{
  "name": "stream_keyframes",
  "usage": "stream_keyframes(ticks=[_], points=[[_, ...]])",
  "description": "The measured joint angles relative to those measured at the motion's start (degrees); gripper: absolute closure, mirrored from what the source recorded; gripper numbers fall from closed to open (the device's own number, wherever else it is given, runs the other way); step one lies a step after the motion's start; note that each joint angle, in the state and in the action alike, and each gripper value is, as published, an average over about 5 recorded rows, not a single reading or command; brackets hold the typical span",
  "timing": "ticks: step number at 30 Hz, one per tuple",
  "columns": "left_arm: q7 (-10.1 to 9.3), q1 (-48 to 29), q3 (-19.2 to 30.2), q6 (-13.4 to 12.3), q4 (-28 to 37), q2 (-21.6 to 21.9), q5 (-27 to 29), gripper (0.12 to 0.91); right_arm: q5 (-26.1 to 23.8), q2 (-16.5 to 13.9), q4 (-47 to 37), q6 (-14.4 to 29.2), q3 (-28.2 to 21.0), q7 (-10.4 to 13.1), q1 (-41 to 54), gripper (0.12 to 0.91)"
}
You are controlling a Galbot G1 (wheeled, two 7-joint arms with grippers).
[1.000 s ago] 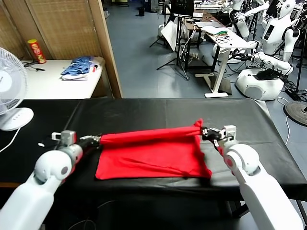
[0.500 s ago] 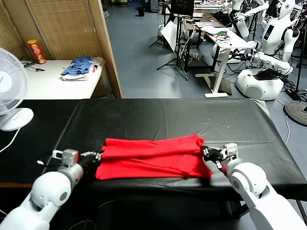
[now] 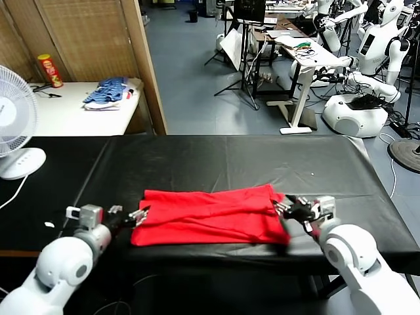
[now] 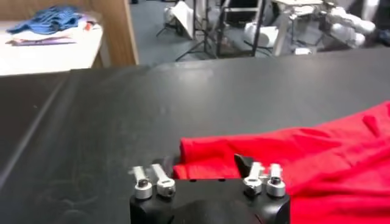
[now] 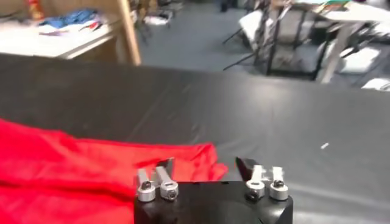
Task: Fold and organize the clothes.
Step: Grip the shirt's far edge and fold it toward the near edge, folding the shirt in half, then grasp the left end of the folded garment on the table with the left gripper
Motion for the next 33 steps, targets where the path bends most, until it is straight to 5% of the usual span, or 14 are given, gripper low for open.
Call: stream_keyframes(ticks=[10, 13, 19, 24, 27, 33], points=[[-0.09, -8.3, 3.7, 0.0, 10.8, -6.0, -2.1, 0.232, -2.1, 6.5, -11.1, 2.9, -4.4, 0.0, 5.4, 0.229], [0.48, -9.6, 4.3, -0.3, 13.6, -7.1, -1.4, 0.248, -2.9, 7.9, -13.1, 2.9, -5.0, -0.1, 5.9, 0.283], [2.75, -10.7, 4.4, -2.7, 17.9, -8.0, -1.0, 0.521, -4.0, 10.0, -14.4, 3.6, -5.5, 0.1, 5.8, 0.593], [3.22, -10.9, 4.5, -4.2, 19.3, -8.5, 1.2, 0.8, -5.3, 11.3, -14.7, 6.1, -5.7, 2.7, 5.5, 0.848], [3.58, -10.4, 4.9, -5.6, 19.3, -8.5, 5.0, 0.897, -5.7, 11.9, -14.7, 7.2, -5.8, 3.8, 5.2, 0.89], [4.14, -10.0, 5.5, -7.7, 18.8, -8.7, 11.8, 0.905, -5.7, 12.4, -14.2, 8.4, -5.2, 2.8, 4.2, 0.86]])
